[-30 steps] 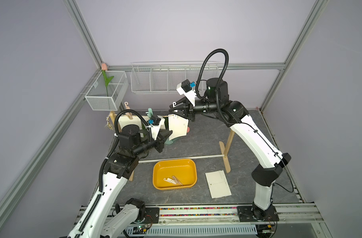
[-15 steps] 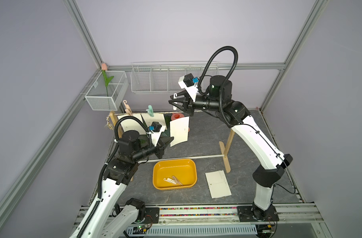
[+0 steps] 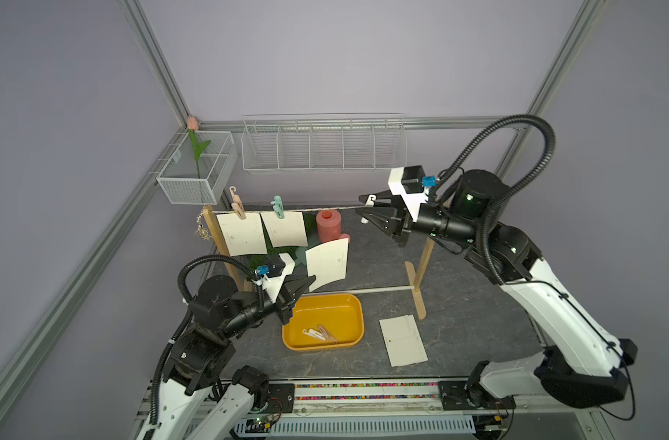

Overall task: Remove the postcards from the strings
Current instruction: Remove the clamp from the clothesline, then place the clamp in the storage box.

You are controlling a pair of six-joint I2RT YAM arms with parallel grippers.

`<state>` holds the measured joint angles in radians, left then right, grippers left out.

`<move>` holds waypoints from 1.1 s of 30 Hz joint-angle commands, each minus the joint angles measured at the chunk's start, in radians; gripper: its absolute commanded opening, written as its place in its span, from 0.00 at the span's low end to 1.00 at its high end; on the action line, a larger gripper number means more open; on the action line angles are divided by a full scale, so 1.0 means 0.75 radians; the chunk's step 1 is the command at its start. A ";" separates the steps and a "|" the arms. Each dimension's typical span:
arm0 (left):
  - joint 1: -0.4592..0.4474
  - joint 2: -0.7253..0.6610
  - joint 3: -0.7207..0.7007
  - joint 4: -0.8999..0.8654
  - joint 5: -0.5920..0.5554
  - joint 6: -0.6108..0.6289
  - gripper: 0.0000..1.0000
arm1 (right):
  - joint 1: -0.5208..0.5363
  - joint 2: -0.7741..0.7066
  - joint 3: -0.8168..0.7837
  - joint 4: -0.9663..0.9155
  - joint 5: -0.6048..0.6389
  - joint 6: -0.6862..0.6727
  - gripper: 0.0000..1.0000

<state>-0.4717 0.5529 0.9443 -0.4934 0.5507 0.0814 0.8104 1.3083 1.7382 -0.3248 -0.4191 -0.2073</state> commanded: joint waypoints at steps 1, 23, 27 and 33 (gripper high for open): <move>-0.006 -0.092 0.025 0.028 -0.007 -0.090 0.00 | 0.016 -0.198 -0.293 0.097 0.052 0.042 0.26; -0.006 -0.258 0.399 -0.090 -0.175 -0.123 0.00 | 0.394 0.228 -0.840 0.275 0.276 0.199 0.27; -0.005 -0.267 0.373 -0.082 -0.170 -0.141 0.00 | 0.398 0.414 -0.779 0.264 0.317 0.193 0.35; -0.005 -0.289 0.360 -0.113 -0.182 -0.139 0.00 | 0.389 0.545 -0.723 0.240 0.342 0.178 0.49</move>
<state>-0.4725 0.3576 1.2243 -0.5549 0.4221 -0.0158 1.1065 1.7145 1.1545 -0.1600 -0.1787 -0.0628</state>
